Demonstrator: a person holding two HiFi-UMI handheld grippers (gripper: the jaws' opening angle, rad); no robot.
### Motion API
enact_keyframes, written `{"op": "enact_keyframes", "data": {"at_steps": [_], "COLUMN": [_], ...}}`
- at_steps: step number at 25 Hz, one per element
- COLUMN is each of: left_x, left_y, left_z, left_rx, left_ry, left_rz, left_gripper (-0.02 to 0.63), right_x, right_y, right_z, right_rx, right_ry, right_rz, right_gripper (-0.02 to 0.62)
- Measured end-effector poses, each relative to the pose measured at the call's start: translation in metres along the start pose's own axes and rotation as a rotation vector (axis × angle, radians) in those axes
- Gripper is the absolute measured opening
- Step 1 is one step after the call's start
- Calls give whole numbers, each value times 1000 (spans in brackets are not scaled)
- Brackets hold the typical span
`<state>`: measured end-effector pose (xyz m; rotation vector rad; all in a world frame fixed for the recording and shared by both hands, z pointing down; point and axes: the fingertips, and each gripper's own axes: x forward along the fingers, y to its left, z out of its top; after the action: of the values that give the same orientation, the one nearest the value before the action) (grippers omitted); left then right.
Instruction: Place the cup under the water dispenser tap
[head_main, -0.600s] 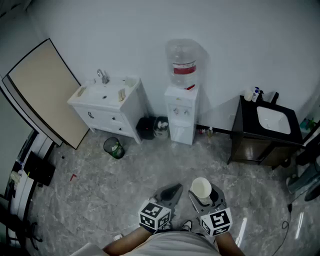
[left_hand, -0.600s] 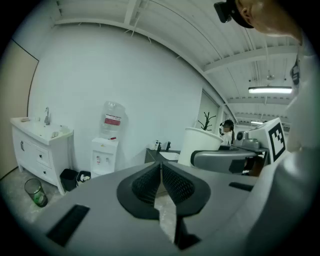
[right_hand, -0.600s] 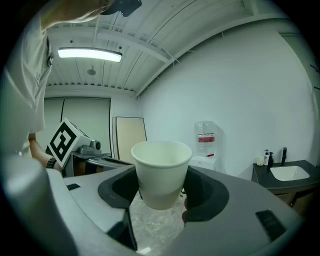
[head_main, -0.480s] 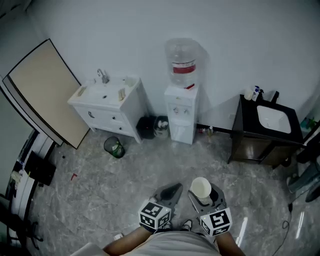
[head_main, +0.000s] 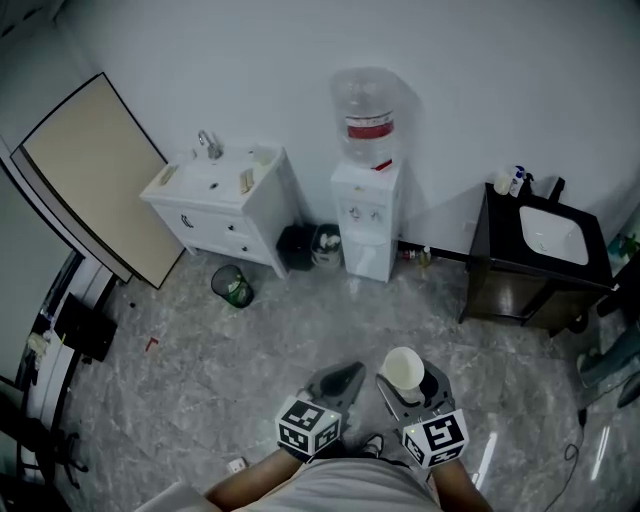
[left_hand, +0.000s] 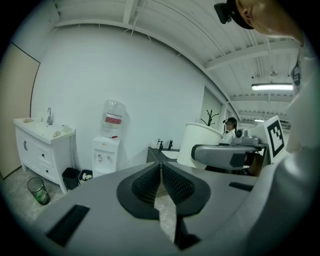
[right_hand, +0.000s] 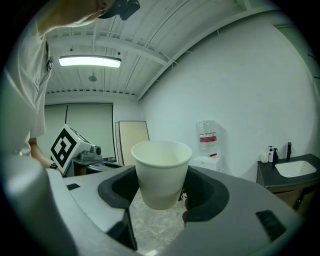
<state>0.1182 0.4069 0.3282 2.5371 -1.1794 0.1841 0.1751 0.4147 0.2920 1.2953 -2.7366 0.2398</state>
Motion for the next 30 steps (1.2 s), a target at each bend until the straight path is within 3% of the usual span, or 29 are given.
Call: {"op": "enact_keyframes", "data": {"at_steps": [10,24,30], "left_x": [24,122,161], "left_y": [52,249,304], "left_z": [6,78,98], "left_rx": [-19,18,18], "left_ry": [-3,-49,-63], "left_rz": [28,-35,-49], "left_gripper": [17,17,17], "right_x": [59,282,346], "right_y": [-20,-83,-114], "right_z": [2,35,33], "right_rx": [-10,-40,-33], "right_ry": [17,-1,17], "right_rz": [21,-79,-115], "right_gripper": [279,280,279]}}
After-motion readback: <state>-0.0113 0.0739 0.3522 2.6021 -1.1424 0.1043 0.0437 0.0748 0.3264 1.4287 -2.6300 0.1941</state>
